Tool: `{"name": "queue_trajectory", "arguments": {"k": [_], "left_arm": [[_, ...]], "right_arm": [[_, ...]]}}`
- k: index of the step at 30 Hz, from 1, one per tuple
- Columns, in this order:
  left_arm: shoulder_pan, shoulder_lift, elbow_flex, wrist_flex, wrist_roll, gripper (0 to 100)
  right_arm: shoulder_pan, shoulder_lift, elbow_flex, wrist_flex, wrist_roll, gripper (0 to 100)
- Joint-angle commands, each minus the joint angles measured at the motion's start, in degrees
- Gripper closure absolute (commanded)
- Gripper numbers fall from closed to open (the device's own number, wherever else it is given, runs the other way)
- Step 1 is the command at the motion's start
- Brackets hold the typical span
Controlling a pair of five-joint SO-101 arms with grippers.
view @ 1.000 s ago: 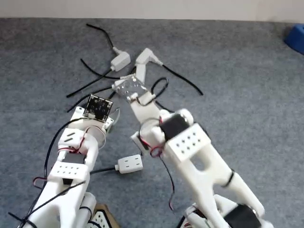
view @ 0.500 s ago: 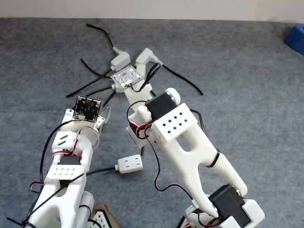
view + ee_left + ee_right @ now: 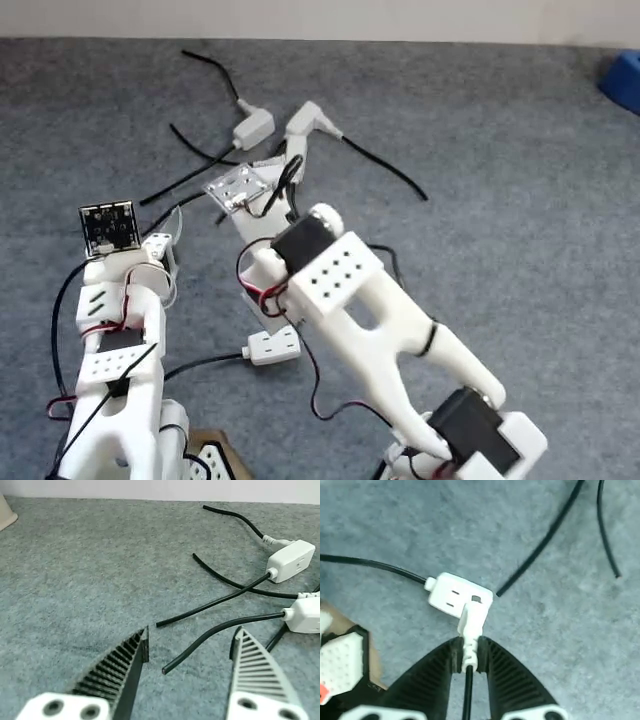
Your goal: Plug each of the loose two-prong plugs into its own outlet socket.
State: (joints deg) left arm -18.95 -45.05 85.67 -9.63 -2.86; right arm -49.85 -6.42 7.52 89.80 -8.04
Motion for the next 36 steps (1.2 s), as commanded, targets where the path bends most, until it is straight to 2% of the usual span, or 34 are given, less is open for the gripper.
{"name": "queue_trajectory", "arguments": {"k": [1, 4, 9, 22, 31, 36], "left_arm": [[-0.4, -0.75, -1.27, -1.41, 0.53, 73], [-0.4, -0.75, -1.27, -1.41, 0.44, 76], [-0.4, -0.75, -1.27, -1.41, 0.44, 76], [-0.66, -0.75, -1.27, -1.41, 0.79, 76], [-0.66, -0.75, -1.27, -1.41, 0.79, 76], [-0.66, -0.75, -1.27, -1.41, 0.79, 76]], "right_arm": [[2.33, 3.56, 0.13, -0.92, -1.32, 99.2], [4.62, 5.93, 0.13, -1.01, -3.6, 99.2], [4.44, 4.88, 0.13, -1.01, -3.52, 99.2], [-3.65, 4.44, 0.13, -0.66, -3.69, 99.2], [-3.38, 4.79, 0.22, -0.04, -3.87, 99.2], [-0.4, 4.88, 0.22, 0.13, -3.69, 99.2]]}}
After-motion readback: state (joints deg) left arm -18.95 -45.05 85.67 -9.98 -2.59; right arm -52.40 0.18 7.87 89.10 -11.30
